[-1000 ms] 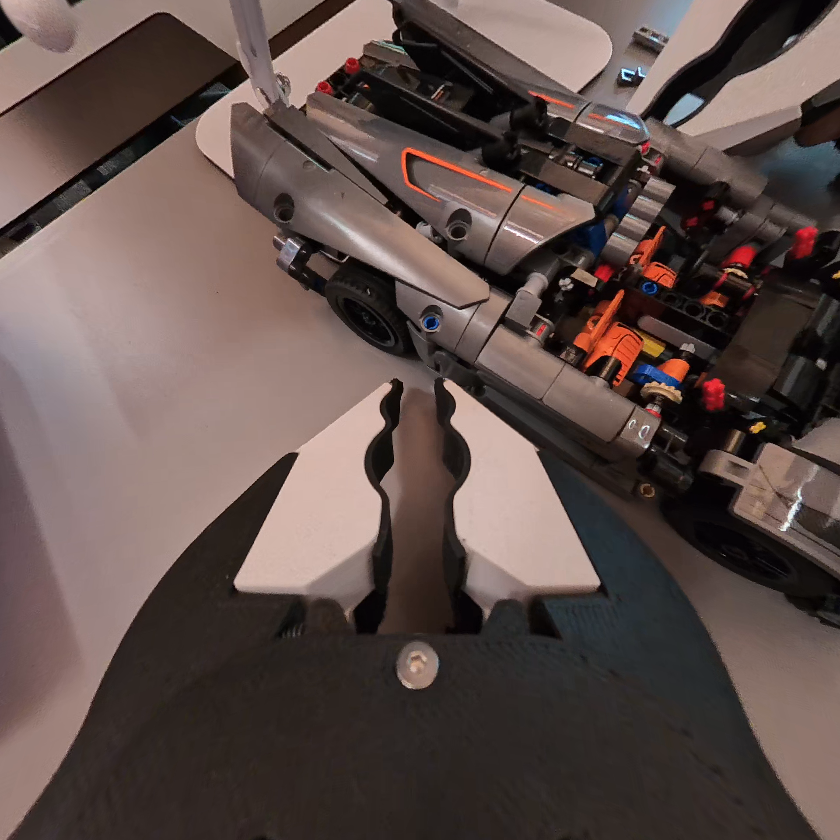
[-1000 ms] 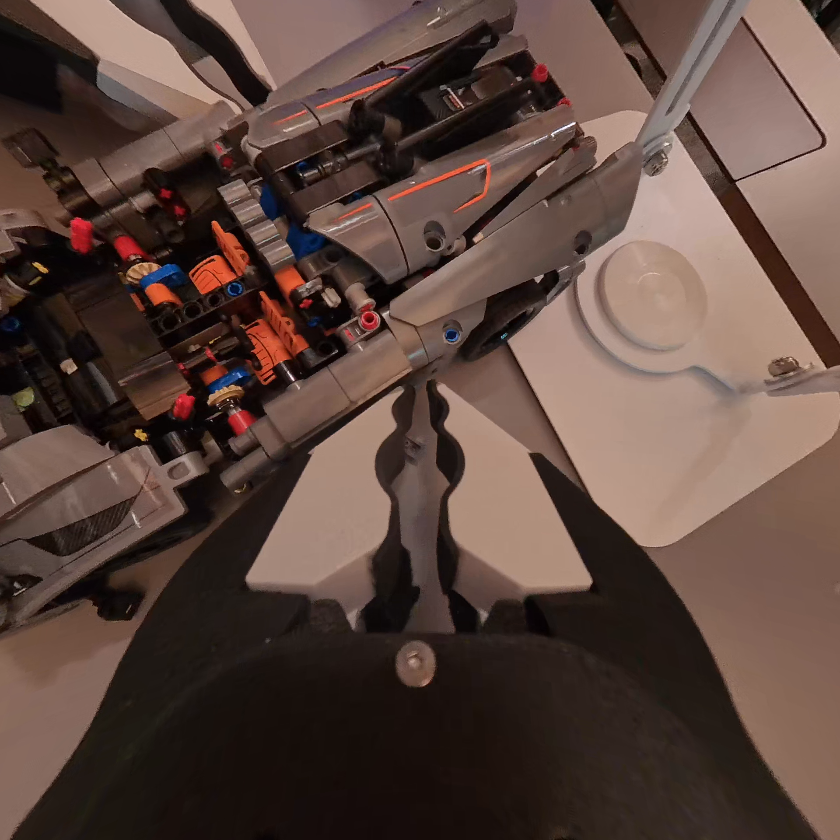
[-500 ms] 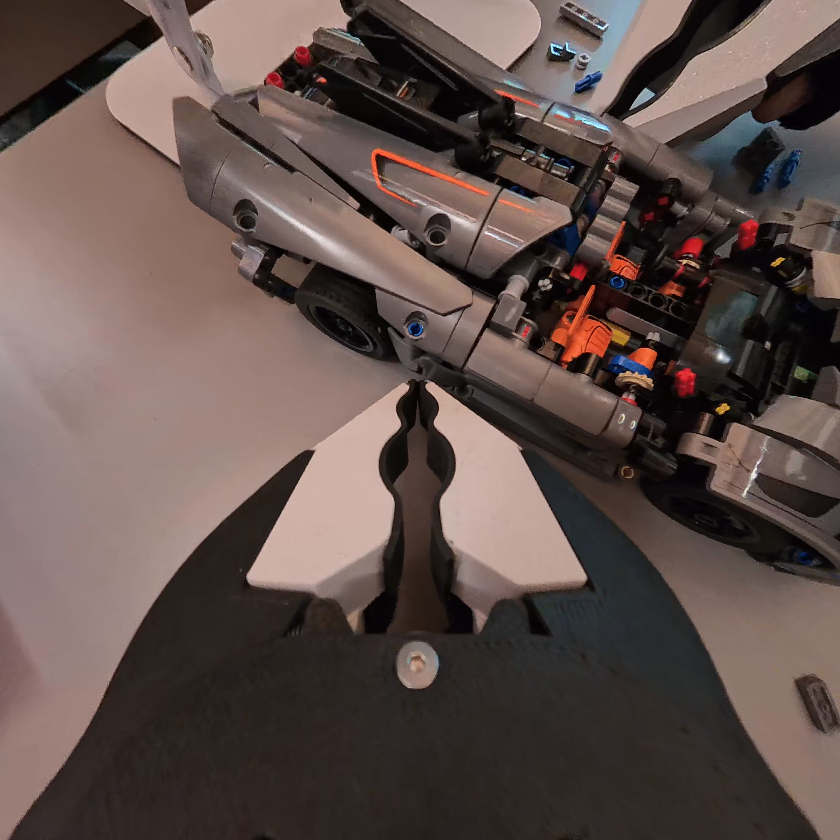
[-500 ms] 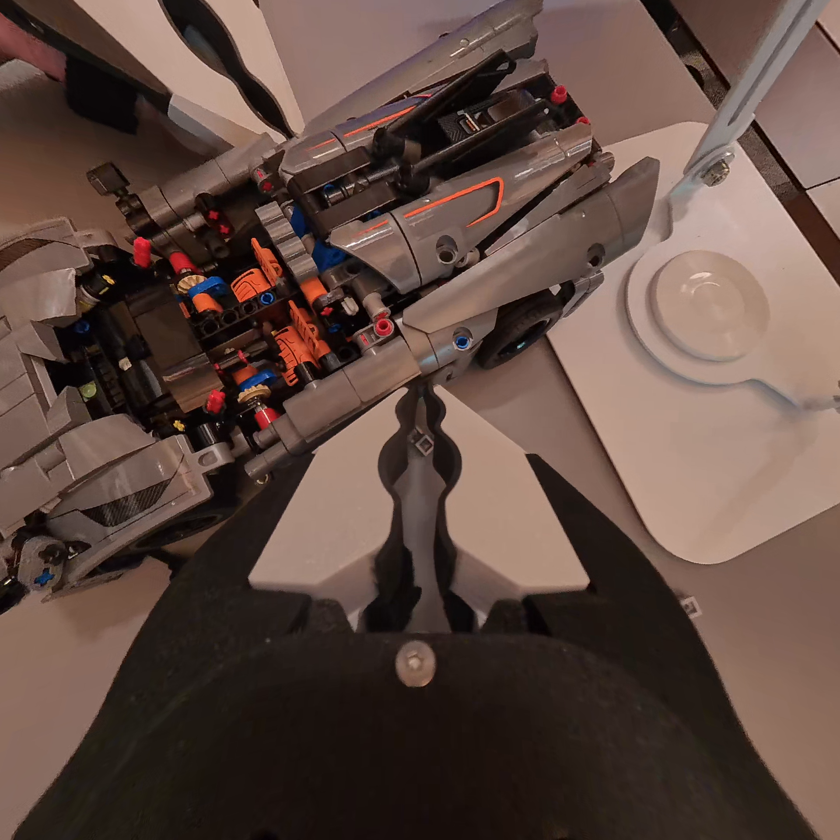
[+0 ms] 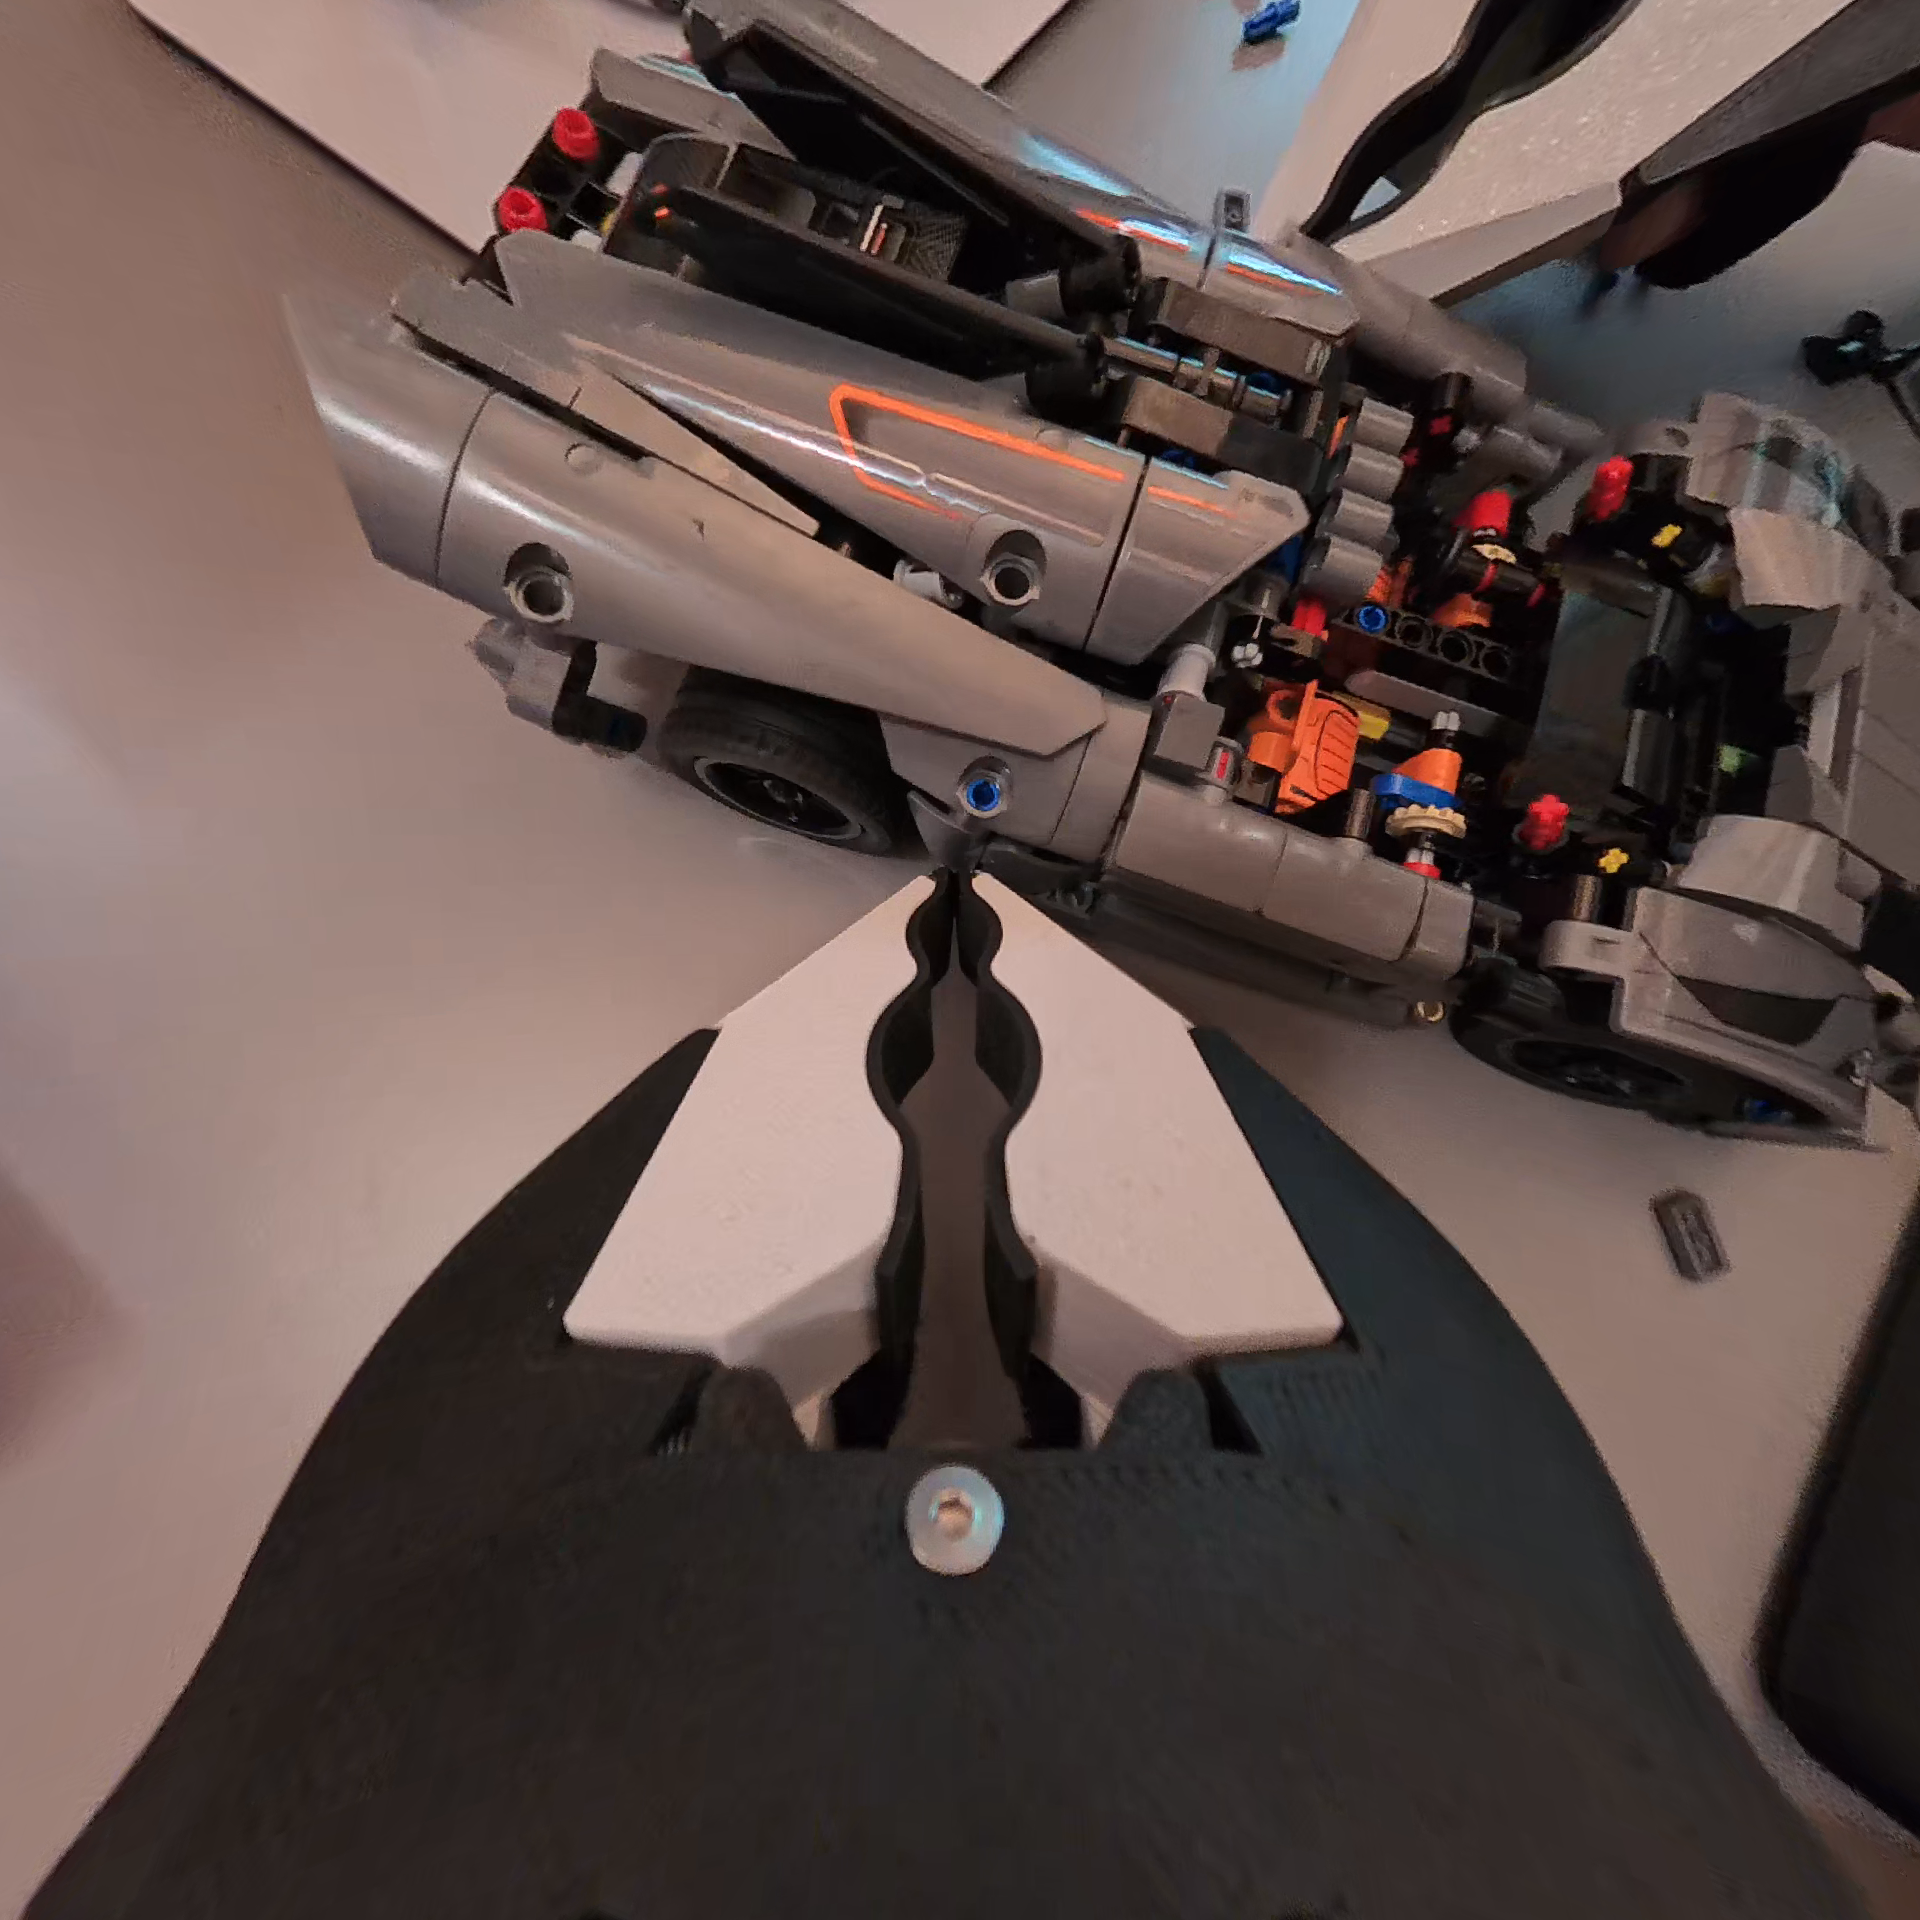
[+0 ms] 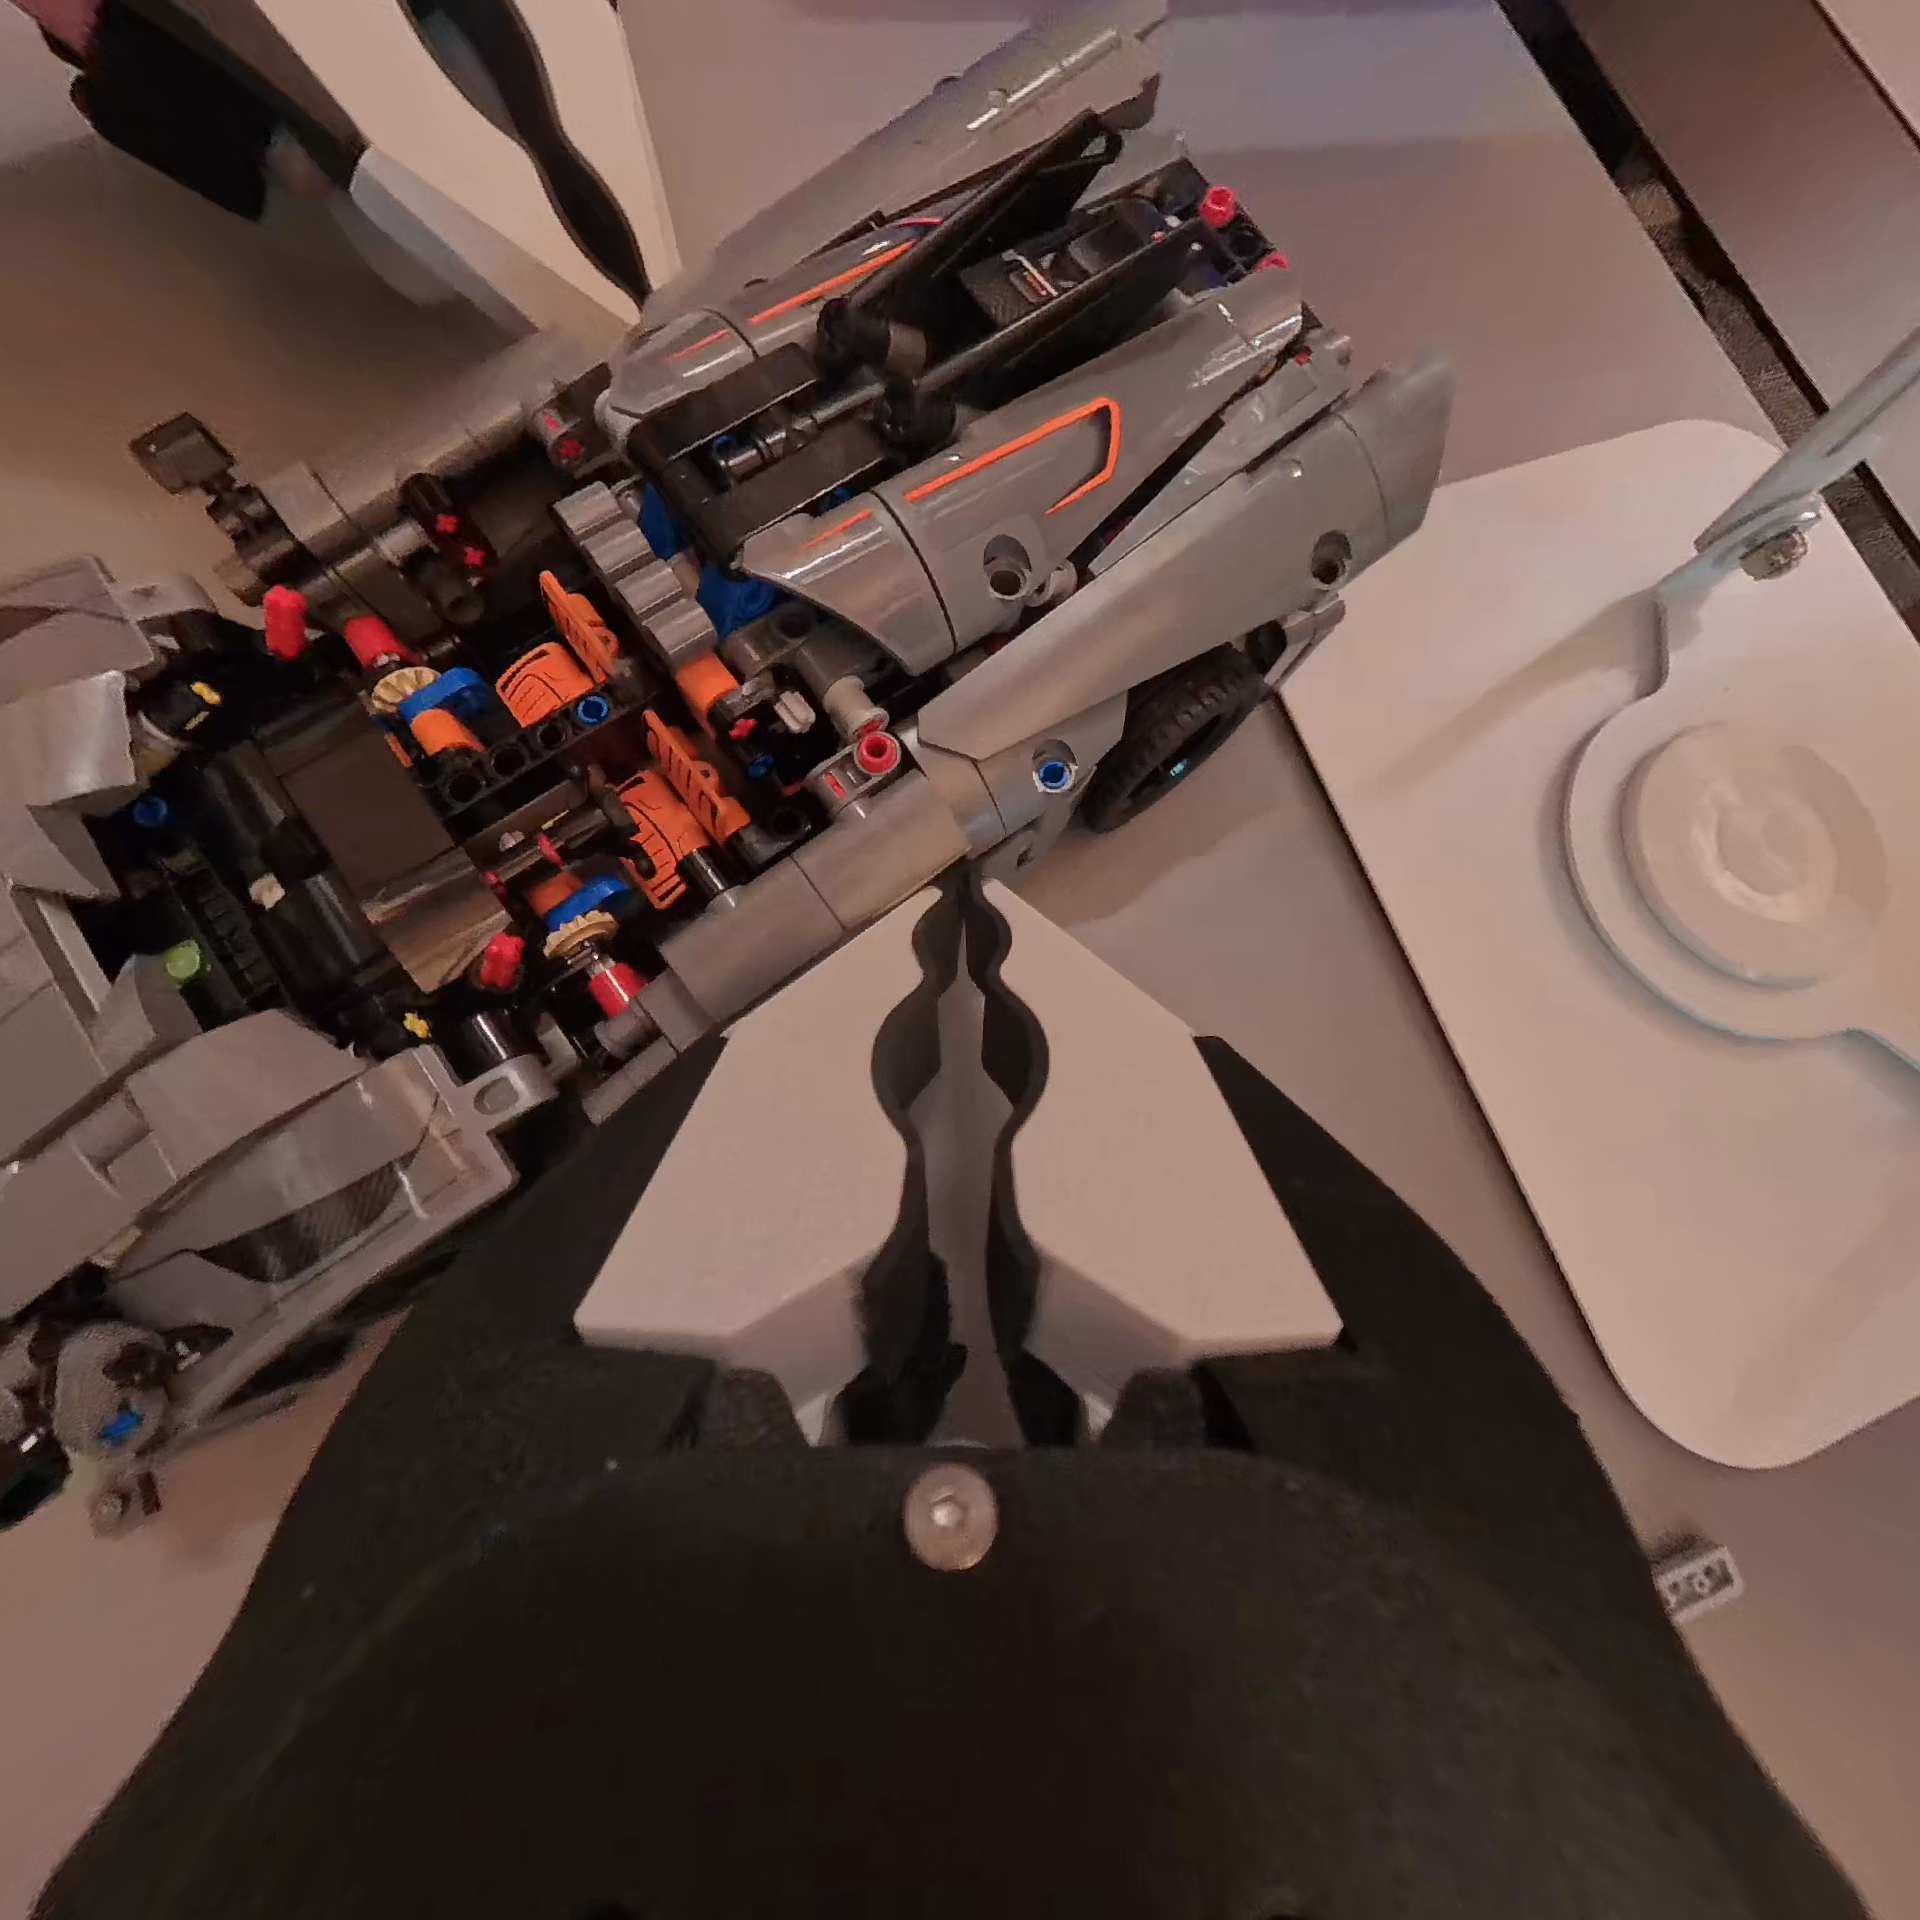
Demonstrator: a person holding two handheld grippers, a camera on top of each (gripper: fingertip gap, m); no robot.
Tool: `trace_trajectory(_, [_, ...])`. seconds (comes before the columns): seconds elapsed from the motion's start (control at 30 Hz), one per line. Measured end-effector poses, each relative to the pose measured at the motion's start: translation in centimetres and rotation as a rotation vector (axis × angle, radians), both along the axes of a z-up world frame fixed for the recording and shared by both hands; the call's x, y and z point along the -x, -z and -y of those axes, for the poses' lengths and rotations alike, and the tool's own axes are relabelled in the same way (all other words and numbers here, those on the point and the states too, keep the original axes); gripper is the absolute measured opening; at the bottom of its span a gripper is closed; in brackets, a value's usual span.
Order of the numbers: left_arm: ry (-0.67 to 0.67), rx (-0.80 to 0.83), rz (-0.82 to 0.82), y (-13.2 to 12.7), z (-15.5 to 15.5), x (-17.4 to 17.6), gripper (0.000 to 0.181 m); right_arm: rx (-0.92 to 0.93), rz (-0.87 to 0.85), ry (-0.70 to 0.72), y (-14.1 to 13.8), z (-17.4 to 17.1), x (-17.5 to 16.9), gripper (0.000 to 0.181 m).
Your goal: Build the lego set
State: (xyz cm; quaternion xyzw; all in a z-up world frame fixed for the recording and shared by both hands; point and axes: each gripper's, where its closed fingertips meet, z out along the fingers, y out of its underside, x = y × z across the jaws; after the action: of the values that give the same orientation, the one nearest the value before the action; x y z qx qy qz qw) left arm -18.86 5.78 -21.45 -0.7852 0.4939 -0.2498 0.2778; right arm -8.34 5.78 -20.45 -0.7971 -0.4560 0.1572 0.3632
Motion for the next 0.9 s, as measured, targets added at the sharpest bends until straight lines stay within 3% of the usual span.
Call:
trace_trajectory(0.37, [0.018,0.033,0.037,0.0,0.4,1.2,0.000,0.016,-0.007,-0.031,-0.1,0.4,1.3,0.000])
trace_trajectory(0.5, [-0.008,0.023,0.051,-0.1,-0.2,1.4,0.003,-0.020,-0.013,0.007,-1.8,0.1,-0.8,0.019])
trace_trajectory(0.57, [-0.030,0.003,0.060,-0.4,-0.7,1.6,0.004,-0.022,-0.039,0.002,-2.9,0.4,-2.3,0.019])
trace_trajectory(0.7, [-0.096,-0.050,0.092,-1.5,-2.0,2.2,0.005,0.020,-0.090,-0.157,-4.2,3.6,-4.5,0.016])
trace_trajectory(0.9, [-0.170,-0.092,0.058,-1.5,-3.4,3.0,0.005,0.109,-0.002,-0.407,-1.5,9.7,-6.9,0.019])
